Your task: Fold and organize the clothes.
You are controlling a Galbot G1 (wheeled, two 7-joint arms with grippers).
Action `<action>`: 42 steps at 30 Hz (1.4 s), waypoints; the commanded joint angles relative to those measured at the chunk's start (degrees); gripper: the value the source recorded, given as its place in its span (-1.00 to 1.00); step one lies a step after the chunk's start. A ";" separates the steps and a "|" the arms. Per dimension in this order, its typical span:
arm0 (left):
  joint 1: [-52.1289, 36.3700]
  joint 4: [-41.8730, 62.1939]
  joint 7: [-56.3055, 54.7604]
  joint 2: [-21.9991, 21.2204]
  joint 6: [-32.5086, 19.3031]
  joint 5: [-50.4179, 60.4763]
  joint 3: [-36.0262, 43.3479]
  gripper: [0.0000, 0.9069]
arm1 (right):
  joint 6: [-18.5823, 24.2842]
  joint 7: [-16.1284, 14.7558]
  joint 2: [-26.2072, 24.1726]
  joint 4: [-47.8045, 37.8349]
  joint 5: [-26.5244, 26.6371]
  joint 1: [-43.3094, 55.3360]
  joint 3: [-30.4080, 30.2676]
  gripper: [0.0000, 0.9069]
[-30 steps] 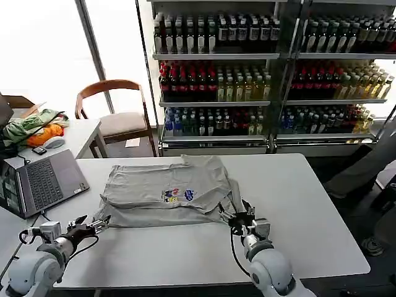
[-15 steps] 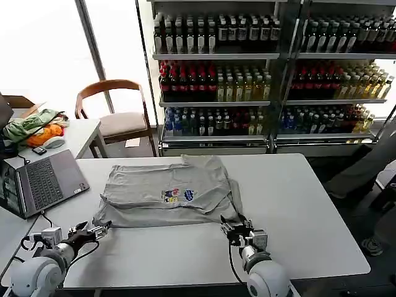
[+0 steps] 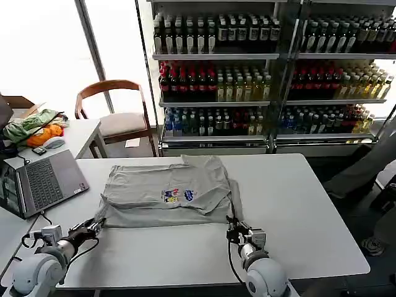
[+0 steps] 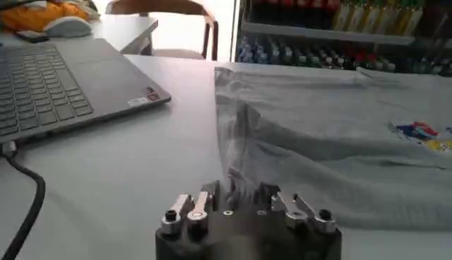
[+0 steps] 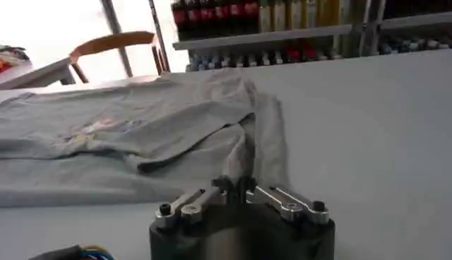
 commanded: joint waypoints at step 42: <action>22.77 -23.41 -6.21 -8.07 2.38 -1.45 -9.07 -1.00 | -1.02 -1.11 -10.11 23.28 0.28 -25.84 8.38 -1.00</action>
